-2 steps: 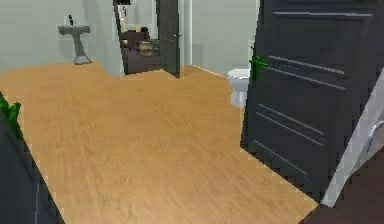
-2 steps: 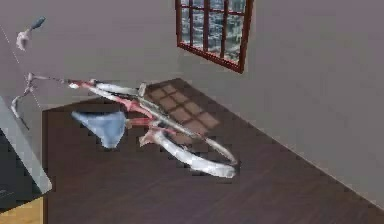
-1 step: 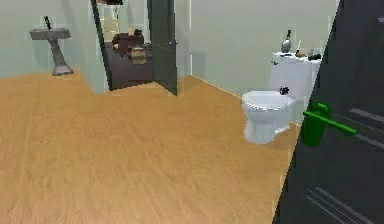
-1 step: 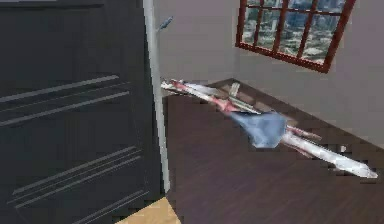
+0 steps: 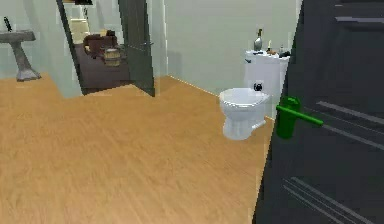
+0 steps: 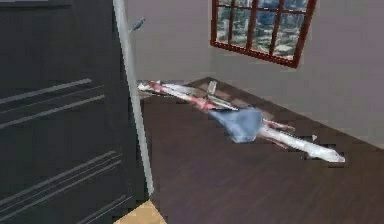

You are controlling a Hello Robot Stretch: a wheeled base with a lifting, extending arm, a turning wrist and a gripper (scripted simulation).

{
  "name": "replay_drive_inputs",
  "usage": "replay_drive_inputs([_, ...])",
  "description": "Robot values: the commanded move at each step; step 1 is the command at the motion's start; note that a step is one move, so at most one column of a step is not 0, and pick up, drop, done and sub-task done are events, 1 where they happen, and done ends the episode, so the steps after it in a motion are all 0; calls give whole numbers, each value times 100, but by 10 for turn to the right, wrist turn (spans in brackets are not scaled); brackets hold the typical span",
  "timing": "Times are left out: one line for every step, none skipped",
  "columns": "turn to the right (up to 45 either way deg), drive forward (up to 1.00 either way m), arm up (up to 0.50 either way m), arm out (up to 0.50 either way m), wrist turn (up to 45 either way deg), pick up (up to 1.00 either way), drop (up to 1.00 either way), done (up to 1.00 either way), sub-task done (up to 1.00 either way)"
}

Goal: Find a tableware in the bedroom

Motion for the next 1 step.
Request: replay_drive_inputs([0, 5, 0, 0, 0, 0, 0, 0, 0])
